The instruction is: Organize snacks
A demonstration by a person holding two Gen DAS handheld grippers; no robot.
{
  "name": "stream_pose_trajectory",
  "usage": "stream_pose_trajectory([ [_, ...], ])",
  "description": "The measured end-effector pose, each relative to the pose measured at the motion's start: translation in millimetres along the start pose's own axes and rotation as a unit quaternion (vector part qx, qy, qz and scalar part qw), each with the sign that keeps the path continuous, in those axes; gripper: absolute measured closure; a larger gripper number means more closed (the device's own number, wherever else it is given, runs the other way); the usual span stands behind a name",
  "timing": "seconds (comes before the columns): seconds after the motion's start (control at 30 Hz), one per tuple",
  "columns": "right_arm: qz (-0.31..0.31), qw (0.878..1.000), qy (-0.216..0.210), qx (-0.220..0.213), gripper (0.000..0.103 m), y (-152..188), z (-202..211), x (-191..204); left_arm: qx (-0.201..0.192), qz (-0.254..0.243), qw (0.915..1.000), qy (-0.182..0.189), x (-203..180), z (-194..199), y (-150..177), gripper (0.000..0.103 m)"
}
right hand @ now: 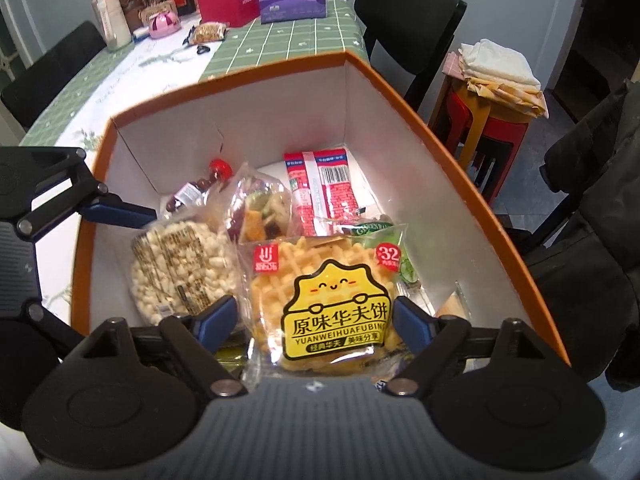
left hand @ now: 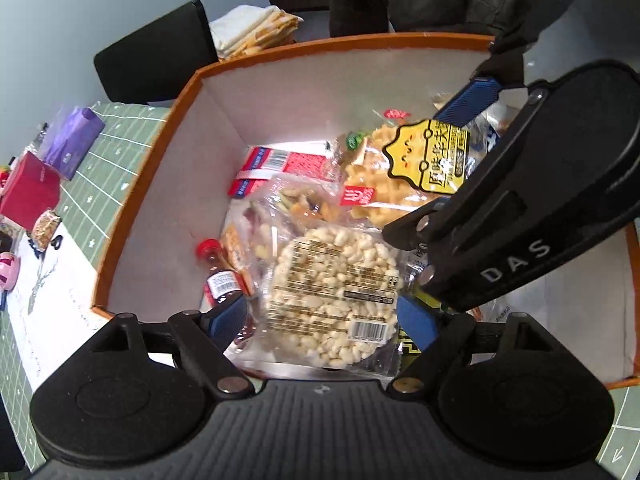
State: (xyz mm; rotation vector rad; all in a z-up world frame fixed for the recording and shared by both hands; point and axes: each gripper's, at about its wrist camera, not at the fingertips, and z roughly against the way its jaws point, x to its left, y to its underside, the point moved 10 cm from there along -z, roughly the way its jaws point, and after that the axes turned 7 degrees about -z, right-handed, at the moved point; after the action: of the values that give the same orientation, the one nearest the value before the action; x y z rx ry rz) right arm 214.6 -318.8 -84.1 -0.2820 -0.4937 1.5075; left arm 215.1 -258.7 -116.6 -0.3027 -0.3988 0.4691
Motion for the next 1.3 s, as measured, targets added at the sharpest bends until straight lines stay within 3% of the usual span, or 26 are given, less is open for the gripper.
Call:
stream_pose_trajectory([
  [0.33, -0.024, 0.999, -0.009, -0.034, 0.018, -6.3, 37.7, 2.5, -0.052, 0.095, 0.9941, 0.013, 22.8, 36.2, -5.9, 0.004],
  [0.57, -0.063, 0.995, -0.007, -0.081, 0.015, -8.2, 77.3, 1.7, -0.113, 0.189, 0.9748, 0.034, 32.8, 83.6, -2.3, 0.004],
  [0.67, -0.09, 0.989, 0.01, -0.113, 0.008, -4.6, 97.4, -1.0, -0.135, 0.217, 0.9664, 0.026, 28.8, 99.2, -1.9, 0.004],
  [0.87, -0.127, 0.976, 0.043, -0.172, 0.005, 15.9, 140.0, -7.2, -0.165, 0.281, 0.9452, 0.023, 14.0, 123.2, 8.5, 0.002],
  [1.07, -0.147, 0.965, 0.073, -0.204, 0.003, 48.8, 167.7, -9.2, -0.162, 0.29, 0.9429, -0.027, -1.0, 133.1, 17.6, 0.0],
  [1.2, -0.155, 0.962, 0.089, -0.206, 0.003, 65.3, 173.8, -10.7, -0.156, 0.333, 0.9281, -0.058, -5.1, 130.6, 32.5, 0.0],
  [1.3, -0.155, 0.96, 0.108, -0.206, 0.003, 72.5, 175.4, -13.1, -0.138, 0.368, 0.9184, -0.048, -0.1, 124.3, 46.0, 0.0],
])
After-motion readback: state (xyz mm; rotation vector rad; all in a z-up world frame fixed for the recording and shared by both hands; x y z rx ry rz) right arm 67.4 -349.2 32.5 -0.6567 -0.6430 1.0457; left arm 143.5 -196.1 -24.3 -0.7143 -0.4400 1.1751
